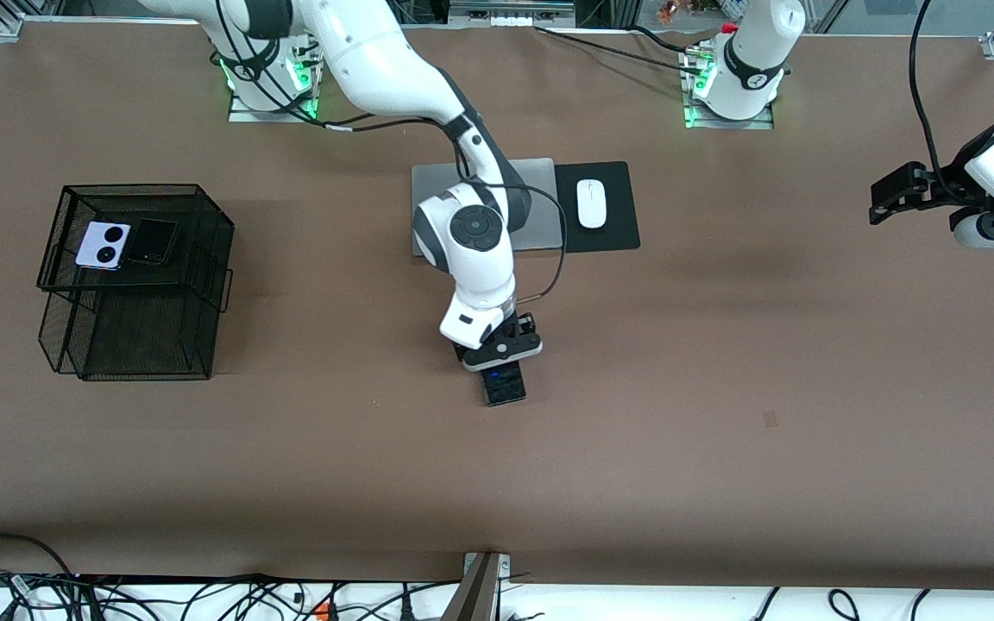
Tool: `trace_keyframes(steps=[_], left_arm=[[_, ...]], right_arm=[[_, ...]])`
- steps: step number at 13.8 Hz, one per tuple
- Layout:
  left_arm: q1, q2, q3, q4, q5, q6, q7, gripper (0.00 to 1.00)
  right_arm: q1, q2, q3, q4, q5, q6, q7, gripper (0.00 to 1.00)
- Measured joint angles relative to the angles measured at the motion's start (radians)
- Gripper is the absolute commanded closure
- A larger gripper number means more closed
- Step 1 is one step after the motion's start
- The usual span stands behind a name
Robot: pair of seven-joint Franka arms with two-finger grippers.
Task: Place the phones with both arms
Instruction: 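Lift and carry the slab phone to the mesh basket with the right gripper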
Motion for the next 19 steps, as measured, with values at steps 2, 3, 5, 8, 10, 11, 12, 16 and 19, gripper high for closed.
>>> trace_keyframes(steps=[2,3,5,8,10,11,12,16,19], left_arm=[[0.000,0.000,0.000,0.000,0.000,0.000,0.000,0.00],[0.001,0.000,0.000,0.000,0.000,0.000,0.000,0.00],[0.001,0.000,0.000,0.000,0.000,0.000,0.000,0.00],[0.001,0.000,0.000,0.000,0.000,0.000,0.000,0.00],[0.001,-0.001,-0.001,0.000,-0.001,0.000,0.000,0.00],[0.001,-0.001,-0.002,0.000,-0.001,0.000,0.000,0.00],[0.001,-0.002,-0.003,0.000,-0.001,0.000,0.000,0.00],[0.000,-0.003,-0.004,0.011,-0.002,0.002,-0.001,0.00],[0.000,-0.003,-0.004,0.013,-0.002,0.002,-0.001,0.00]], right_arm=[[-0.006,-0.096,-0.057,0.001,0.000,-0.171,-0.037,1.00],[-0.016,-0.143,-0.087,0.000,0.000,-0.251,-0.066,1.00],[-0.060,-0.231,-0.132,-0.008,0.000,-0.395,-0.129,1.00],[-0.120,-0.328,-0.234,-0.054,0.000,-0.569,-0.259,1.00],[-0.134,-0.369,-0.310,-0.116,0.001,-0.623,-0.331,1.00],[-0.135,-0.385,-0.340,-0.158,0.001,-0.633,-0.358,1.00],[-0.135,-0.402,-0.369,-0.208,0.001,-0.635,-0.390,1.00],[-0.138,-0.432,-0.512,-0.405,0.000,-0.540,-0.590,1.00],[-0.159,-0.432,-0.556,-0.527,0.000,-0.337,-0.751,1.00]])
